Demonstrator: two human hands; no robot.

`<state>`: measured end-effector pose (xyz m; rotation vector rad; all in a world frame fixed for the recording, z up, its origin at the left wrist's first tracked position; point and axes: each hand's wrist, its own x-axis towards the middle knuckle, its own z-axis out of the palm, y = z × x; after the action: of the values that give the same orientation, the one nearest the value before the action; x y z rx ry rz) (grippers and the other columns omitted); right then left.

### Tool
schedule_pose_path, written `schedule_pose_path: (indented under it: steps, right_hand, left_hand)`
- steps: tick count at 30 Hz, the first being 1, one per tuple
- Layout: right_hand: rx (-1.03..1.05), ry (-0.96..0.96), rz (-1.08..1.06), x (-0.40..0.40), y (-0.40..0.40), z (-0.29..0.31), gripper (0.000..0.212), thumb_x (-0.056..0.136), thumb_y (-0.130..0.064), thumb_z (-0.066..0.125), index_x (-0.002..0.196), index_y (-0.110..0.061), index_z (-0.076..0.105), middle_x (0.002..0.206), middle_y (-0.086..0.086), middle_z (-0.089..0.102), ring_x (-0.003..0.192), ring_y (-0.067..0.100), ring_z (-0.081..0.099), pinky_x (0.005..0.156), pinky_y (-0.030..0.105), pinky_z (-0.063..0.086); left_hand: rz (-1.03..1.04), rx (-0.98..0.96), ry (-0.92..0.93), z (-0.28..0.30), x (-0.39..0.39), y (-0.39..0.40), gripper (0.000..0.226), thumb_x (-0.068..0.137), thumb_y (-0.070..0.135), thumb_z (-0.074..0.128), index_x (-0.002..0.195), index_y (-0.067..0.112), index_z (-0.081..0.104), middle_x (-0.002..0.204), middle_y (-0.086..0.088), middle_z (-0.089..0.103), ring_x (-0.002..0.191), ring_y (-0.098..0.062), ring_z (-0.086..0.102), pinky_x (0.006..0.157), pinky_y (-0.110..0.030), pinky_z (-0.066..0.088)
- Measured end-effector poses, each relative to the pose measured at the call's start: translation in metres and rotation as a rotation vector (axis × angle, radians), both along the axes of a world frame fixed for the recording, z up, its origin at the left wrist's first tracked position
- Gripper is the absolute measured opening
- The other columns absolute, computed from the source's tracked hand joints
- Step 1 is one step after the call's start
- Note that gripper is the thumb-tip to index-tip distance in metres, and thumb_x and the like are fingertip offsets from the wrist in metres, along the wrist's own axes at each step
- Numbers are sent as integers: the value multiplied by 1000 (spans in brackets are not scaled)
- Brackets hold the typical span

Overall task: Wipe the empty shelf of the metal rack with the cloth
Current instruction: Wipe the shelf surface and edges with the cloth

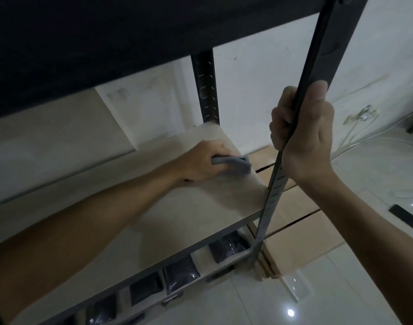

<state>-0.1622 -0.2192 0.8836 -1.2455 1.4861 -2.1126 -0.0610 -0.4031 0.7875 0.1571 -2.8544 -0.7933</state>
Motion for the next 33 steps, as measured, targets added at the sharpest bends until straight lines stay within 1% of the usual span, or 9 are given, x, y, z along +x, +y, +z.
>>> schedule_pose_path:
  steps: [2, 7, 11, 15, 18, 24, 27, 29, 33]
  right_hand:
    - [2, -6, 1, -1, 0, 0, 73, 80, -89, 34, 56, -21, 26, 48, -11, 24, 42, 15, 19, 48, 32, 15]
    - [0, 12, -3, -2, 0, -4, 69, 79, -90, 34, 56, -25, 26, 49, -12, 24, 41, 14, 19, 48, 30, 15]
    - [-3, 4, -18, 0, -1, -3, 73, 79, -90, 34, 59, -21, 23, 50, -11, 23, 42, 15, 18, 47, 32, 14]
    - [-3, 7, -39, 0, 0, -2, 76, 79, -90, 32, 60, -17, 25, 49, -11, 27, 41, 11, 23, 48, 29, 16]
    - [5, -1, -34, 0, 0, -3, 75, 78, -91, 33, 60, -19, 25, 48, -11, 28, 42, 12, 23, 48, 31, 16]
    - [-9, -6, -28, 3, 0, -3, 71, 75, -91, 36, 57, -23, 26, 49, -11, 27, 42, 15, 22, 48, 31, 16]
    - [-26, -1, -22, 4, -1, -2, 70, 77, -90, 35, 57, -23, 27, 48, -9, 27, 42, 20, 23, 46, 34, 15]
    - [-26, -3, -24, 4, -1, 0, 72, 78, -89, 35, 58, -21, 25, 49, -5, 26, 43, 23, 20, 46, 37, 15]
    - [-17, 19, -23, 3, 0, 0, 75, 79, -89, 36, 59, -18, 22, 52, 5, 22, 45, 24, 18, 44, 42, 16]
  left_hand:
    - [31, 1, 22, 9, -12, -13, 22, 91, 23, 72, 107, 9, 77, 91, -8, 71, 85, -20, 64, 76, -36, 51]
    - [240, -28, -4, 2, -29, -26, 25, 94, 25, 69, 115, 12, 75, 98, -12, 66, 90, -25, 62, 84, -43, 50]
    - [88, 53, 30, 0, 1, 6, 20, 93, 21, 71, 110, 13, 75, 93, 10, 68, 88, 0, 61, 78, -24, 49]
    - [2, 116, -98, 8, 23, 24, 19, 93, 28, 70, 110, 22, 75, 93, 3, 69, 86, -8, 64, 74, -28, 51]
    - [226, 18, 18, 17, 9, -14, 21, 90, 29, 69, 96, 10, 76, 86, -4, 69, 79, -12, 60, 72, -29, 45]
    - [488, -146, -62, -5, 20, -51, 25, 99, 24, 59, 117, 10, 71, 95, -9, 58, 95, -34, 62, 75, -30, 40]
    - [429, -116, -32, -7, 35, -15, 26, 96, 34, 57, 113, 20, 72, 98, -9, 63, 86, -21, 62, 75, -34, 48]
    - [327, -77, -31, -5, 50, 12, 19, 95, 37, 60, 107, 28, 71, 91, 0, 60, 77, -3, 55, 65, -28, 40]
    - [244, -19, -65, 4, 51, 15, 20, 95, 34, 65, 105, 19, 74, 83, 5, 59, 76, 4, 54, 63, -11, 37]
